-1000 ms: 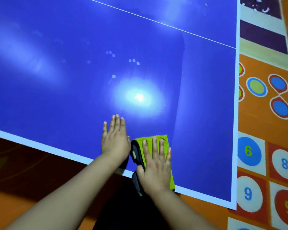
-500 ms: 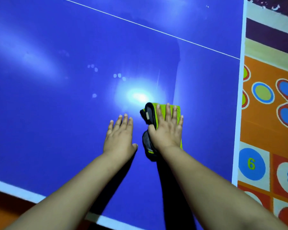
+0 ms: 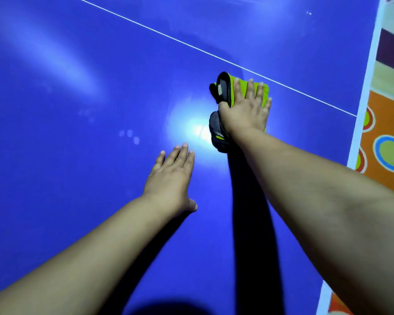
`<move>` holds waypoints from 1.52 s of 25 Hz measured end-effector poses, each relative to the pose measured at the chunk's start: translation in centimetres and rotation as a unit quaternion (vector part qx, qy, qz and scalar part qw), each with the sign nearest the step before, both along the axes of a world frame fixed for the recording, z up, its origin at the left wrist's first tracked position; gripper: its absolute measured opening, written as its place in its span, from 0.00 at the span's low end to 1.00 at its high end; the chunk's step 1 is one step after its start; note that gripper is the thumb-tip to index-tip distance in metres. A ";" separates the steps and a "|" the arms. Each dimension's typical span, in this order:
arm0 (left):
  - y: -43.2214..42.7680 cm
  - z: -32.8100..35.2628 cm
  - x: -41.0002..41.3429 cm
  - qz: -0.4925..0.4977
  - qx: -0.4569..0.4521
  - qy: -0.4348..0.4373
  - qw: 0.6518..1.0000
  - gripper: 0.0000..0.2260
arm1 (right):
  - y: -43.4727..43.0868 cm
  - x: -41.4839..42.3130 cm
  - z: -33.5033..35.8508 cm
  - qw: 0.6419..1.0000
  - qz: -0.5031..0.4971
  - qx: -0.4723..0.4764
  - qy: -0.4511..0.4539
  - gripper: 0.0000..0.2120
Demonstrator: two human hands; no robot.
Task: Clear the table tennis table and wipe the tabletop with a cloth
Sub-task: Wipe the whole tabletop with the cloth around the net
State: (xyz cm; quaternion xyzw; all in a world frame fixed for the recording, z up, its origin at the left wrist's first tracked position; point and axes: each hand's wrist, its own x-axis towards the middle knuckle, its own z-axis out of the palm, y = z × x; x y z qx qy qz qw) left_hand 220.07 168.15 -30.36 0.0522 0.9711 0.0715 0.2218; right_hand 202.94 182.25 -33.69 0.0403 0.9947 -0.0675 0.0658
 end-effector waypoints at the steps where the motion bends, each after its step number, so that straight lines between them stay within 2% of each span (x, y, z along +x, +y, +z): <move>1: -0.1 0.0 0.1 -0.001 -0.003 0.000 1.000 0.53 | 0.4 -1.9 0.1 1.000 -0.001 -0.002 0.001 0.33; 8: 0.5 0.2 -0.1 0.015 -0.020 -0.017 1.000 0.53 | 3.4 -10.4 0.6 0.998 0.058 0.005 -0.021 0.34; 13: 0.8 0.4 0.0 0.023 -0.018 -0.029 0.999 0.54 | 4.3 -7.8 1.1 0.996 0.085 0.007 -0.036 0.33; 19: 1.1 0.9 0.2 0.024 -0.034 -0.029 0.999 0.53 | 4.7 4.3 1.0 0.995 0.094 0.013 -0.017 0.34; 22: 1.6 1.0 2.0 0.026 -0.041 0.037 0.998 0.50 | 4.2 11.9 1.3 0.996 0.088 0.019 -0.023 0.35; 25: 1.6 0.6 6.2 0.050 -0.014 0.112 0.992 0.39 | 3.5 19.5 1.5 0.996 0.085 0.025 -0.030 0.36; 28: 0.5 0.4 11.4 0.092 0.030 0.116 0.989 0.34 | 2.5 26.4 1.5 0.995 0.077 0.031 -0.047 0.36; 33: -3.5 0.7 20.5 0.115 0.051 0.102 0.987 0.32 | -0.5 37.7 1.3 0.995 0.058 0.049 -0.058 0.39; 38: -6.4 1.7 28.3 0.110 0.075 0.088 0.987 0.33 | -3.5 47.7 1.5 0.998 0.041 0.044 -0.019 0.38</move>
